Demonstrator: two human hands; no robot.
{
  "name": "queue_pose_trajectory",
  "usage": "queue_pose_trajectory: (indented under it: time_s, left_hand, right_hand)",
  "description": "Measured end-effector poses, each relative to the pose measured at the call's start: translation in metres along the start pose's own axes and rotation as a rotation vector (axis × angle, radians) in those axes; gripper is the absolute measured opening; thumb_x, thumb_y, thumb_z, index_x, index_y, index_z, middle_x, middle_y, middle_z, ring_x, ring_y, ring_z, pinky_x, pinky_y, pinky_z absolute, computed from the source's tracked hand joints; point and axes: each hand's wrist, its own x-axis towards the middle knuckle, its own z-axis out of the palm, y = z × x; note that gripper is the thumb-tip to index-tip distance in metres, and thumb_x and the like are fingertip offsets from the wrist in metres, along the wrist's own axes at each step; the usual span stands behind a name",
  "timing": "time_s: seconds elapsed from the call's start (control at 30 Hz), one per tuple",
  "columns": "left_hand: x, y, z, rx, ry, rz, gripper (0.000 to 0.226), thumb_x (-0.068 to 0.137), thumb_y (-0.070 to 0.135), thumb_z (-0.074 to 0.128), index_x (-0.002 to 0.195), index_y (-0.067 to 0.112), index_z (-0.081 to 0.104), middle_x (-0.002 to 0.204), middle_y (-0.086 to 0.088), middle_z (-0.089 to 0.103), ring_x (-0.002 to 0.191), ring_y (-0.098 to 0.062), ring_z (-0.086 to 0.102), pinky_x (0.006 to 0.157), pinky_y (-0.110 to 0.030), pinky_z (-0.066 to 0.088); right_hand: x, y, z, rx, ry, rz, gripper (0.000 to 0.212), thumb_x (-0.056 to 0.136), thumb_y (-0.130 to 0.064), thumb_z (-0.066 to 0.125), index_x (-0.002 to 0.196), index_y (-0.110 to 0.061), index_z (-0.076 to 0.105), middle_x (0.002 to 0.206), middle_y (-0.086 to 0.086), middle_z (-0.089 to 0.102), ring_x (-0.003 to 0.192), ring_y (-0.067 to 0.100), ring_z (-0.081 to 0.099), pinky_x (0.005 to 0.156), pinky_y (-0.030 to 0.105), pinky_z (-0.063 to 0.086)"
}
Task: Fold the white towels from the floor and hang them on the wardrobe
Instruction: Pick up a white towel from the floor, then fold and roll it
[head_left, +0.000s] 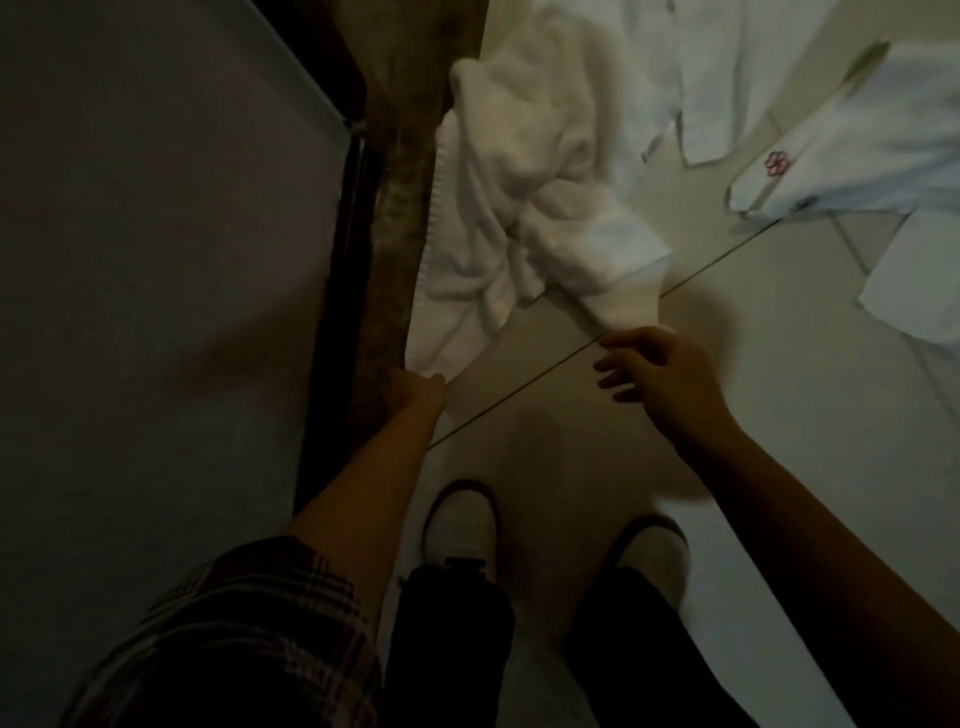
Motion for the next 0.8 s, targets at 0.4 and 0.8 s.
queue_pose_trajectory:
  time_s: [0.4,0.8]
  left_hand:
    - [-0.106,-0.009,-0.019,-0.585,0.079,0.279,0.023,0.09,0.0,0.053,0.073,0.011,0.042,0.078,-0.003,0.051,0.068,-0.018,0.056,0.072,-0.039,0.053]
    - [-0.395,0.055,-0.171,-0.722,-0.12,0.718,0.051,0.09,-0.013,0.046,0.12,0.028,0.054,0.12,-0.002,0.058,0.09,-0.009,0.063,0.066,-0.02,0.055]
  right_hand:
    - [-0.058,-0.025,-0.008,0.084,-0.024,0.079,0.015,0.096,-0.009,0.048,0.101,-0.015,0.061,0.084,0.0,0.065,0.073,0.011,0.064,0.064,0.02,0.052]
    - [-0.231,-0.185,-0.111,-0.058,-0.341,-0.065,0.058,0.085,-0.003,0.067,0.136,-0.02,0.046,0.095,0.003,0.063,0.076,0.007,0.059,0.064,0.016,0.045]
